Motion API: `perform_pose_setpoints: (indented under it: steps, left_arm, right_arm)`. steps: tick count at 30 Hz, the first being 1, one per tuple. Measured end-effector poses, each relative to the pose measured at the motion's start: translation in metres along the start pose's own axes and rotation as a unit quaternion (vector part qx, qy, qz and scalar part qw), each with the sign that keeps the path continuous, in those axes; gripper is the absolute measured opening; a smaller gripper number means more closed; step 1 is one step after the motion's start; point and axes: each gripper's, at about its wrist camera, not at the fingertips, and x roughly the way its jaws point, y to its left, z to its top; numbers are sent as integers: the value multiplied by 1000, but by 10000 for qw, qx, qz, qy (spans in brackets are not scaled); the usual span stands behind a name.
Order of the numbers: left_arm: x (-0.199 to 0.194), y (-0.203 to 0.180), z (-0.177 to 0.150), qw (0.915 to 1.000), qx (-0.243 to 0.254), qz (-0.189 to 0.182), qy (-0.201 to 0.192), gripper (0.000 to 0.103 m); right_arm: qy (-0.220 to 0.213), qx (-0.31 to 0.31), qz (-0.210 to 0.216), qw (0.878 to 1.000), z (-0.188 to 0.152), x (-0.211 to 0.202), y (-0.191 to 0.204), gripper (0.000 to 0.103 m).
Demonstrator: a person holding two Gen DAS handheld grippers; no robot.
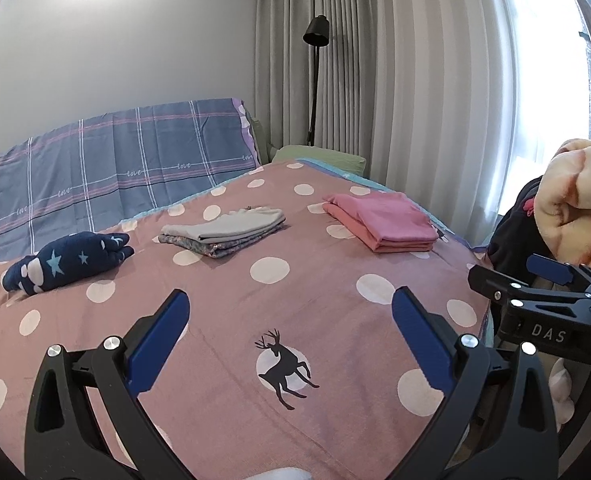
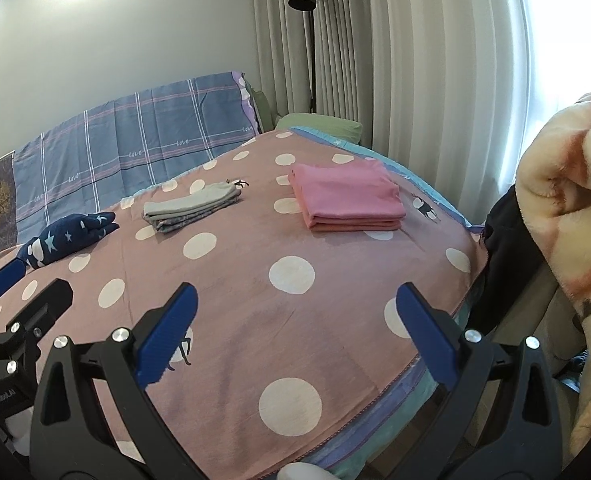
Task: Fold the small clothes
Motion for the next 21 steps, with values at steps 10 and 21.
perform_pose_setpoints:
  steps: [10,21]
  left_arm:
    - [5,3,-4,9999,-57,76,110,101]
    - [12,4,-7,9996,-35,134,248,101]
  right_arm:
    - [88,23,42,9999,0,9,-1,101]
    - [171,32,63,9998,-3,17,-1,101]
